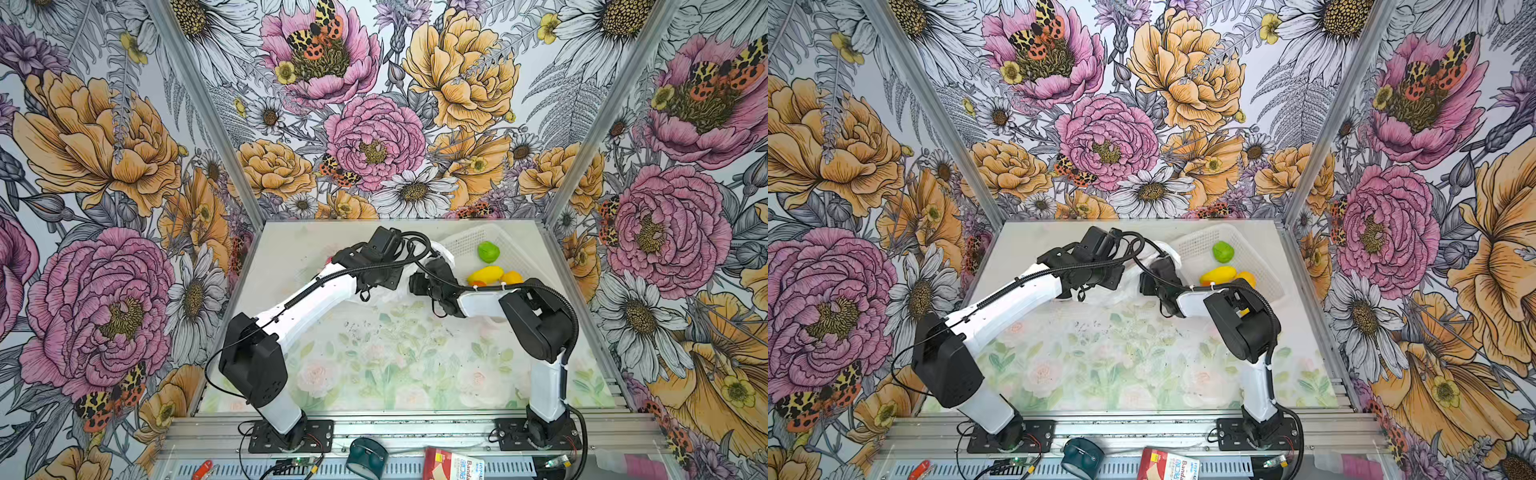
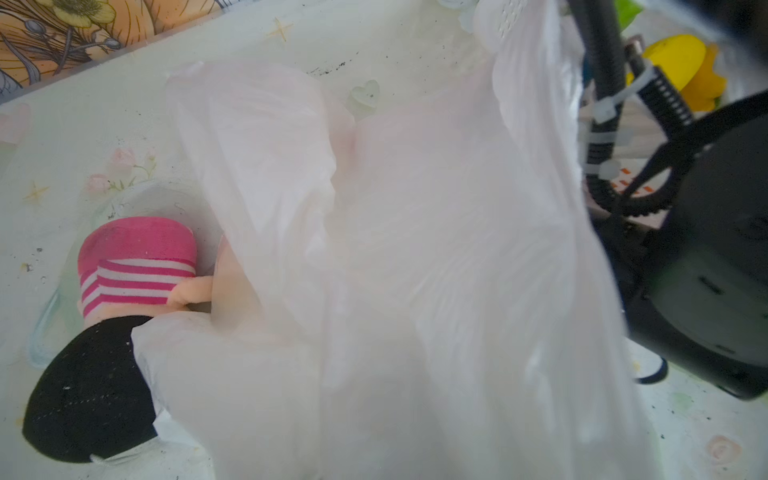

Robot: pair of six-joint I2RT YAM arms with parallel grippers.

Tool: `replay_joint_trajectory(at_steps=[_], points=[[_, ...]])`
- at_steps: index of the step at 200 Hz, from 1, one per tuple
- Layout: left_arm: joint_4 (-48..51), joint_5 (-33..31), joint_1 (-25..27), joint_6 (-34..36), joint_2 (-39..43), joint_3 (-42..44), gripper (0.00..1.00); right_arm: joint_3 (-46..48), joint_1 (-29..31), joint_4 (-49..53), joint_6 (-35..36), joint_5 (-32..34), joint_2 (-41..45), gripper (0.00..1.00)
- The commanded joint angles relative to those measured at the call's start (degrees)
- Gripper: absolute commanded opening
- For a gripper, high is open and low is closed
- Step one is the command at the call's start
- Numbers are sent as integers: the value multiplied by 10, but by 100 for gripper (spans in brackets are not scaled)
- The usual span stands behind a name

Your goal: Untie the knot of the plastic bag and take out the fruit

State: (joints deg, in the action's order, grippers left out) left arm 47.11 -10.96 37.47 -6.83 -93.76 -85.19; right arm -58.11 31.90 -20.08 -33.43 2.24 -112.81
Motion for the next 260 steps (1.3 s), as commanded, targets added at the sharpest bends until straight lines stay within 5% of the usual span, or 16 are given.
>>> replay_joint_trajectory(at_steps=[1,25,83,149,195,227,260], points=[[49,-51,-24,23,-9,-51,0,33,-13,-79,-30,-17,56,55],[56,-52,-52,26,-37,-125,0,66,-5,-82,-28,-54,79,52],[55,-42,-28,114,-92,-276,0,137,40,-63,13,-81,185,61],[-41,-52,-4,184,-6,-85,0,162,123,-30,183,-186,283,65],[-44,-27,13,203,-15,-67,0,230,126,-50,212,-171,354,65],[-44,-23,15,199,-22,-69,0,254,127,-37,280,-282,374,67],[-44,-22,20,198,-18,-69,0,287,102,-38,279,-158,406,63]])
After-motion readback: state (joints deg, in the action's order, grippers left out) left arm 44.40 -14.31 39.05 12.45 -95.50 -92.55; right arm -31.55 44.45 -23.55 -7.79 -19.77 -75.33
